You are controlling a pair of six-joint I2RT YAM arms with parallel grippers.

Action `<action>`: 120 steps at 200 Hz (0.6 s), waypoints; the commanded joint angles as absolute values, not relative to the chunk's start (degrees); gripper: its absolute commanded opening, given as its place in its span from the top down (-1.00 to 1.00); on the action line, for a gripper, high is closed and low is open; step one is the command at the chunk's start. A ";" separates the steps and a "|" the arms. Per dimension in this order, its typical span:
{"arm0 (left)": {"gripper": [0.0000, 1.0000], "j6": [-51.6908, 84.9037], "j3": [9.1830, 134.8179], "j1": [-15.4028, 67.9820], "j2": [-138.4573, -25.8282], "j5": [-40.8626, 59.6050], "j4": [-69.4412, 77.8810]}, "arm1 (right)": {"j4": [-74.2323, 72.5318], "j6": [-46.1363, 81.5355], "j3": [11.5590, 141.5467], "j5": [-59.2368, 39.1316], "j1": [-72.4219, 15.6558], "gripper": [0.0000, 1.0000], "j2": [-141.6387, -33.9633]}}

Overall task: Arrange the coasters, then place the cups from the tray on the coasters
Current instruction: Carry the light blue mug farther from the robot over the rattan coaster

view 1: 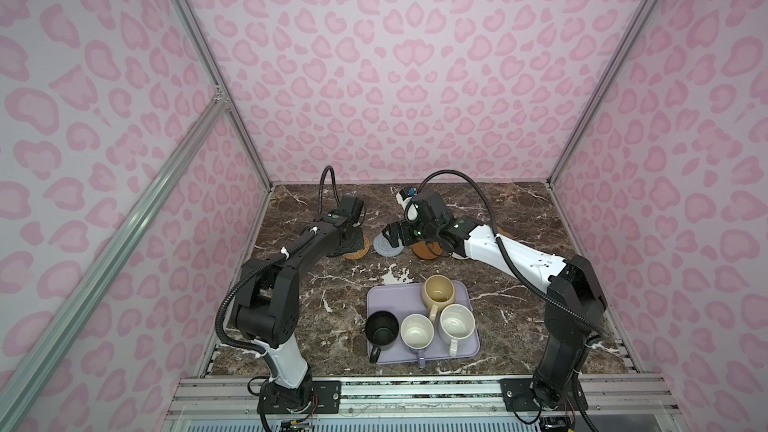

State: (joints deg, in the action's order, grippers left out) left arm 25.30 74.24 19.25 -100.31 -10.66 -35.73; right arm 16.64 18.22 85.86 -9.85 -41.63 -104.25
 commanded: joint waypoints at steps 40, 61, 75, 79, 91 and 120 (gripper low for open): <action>0.94 24.78 73.44 19.34 -100.97 -9.85 -32.32 | 18.23 17.39 85.62 -7.47 -42.89 -0.97 -103.19; 0.94 24.61 72.99 19.34 -101.25 -9.34 -32.08 | 18.28 17.49 85.62 -7.38 -43.02 -0.97 -103.02; 0.94 24.32 72.48 19.36 -100.78 -8.35 -31.68 | 18.37 17.48 85.61 -7.30 -42.98 -0.97 -103.10; 0.94 24.18 72.23 19.36 -100.58 -8.06 -31.36 | 18.37 17.53 85.61 -7.30 -42.98 -0.97 -103.17; 0.88 24.10 71.81 19.34 -100.03 -7.56 -30.77 | 18.46 17.75 85.78 -7.38 -43.07 -0.97 -103.44; 0.55 23.39 72.27 19.34 -100.11 -6.75 -31.61 | 18.72 17.93 86.31 -7.61 -43.49 -0.97 -103.45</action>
State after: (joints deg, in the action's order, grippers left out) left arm 24.32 72.20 19.38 -100.16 -9.17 -31.53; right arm 18.57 17.78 85.95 -7.62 -43.07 -103.09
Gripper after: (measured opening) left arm 0.183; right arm 0.983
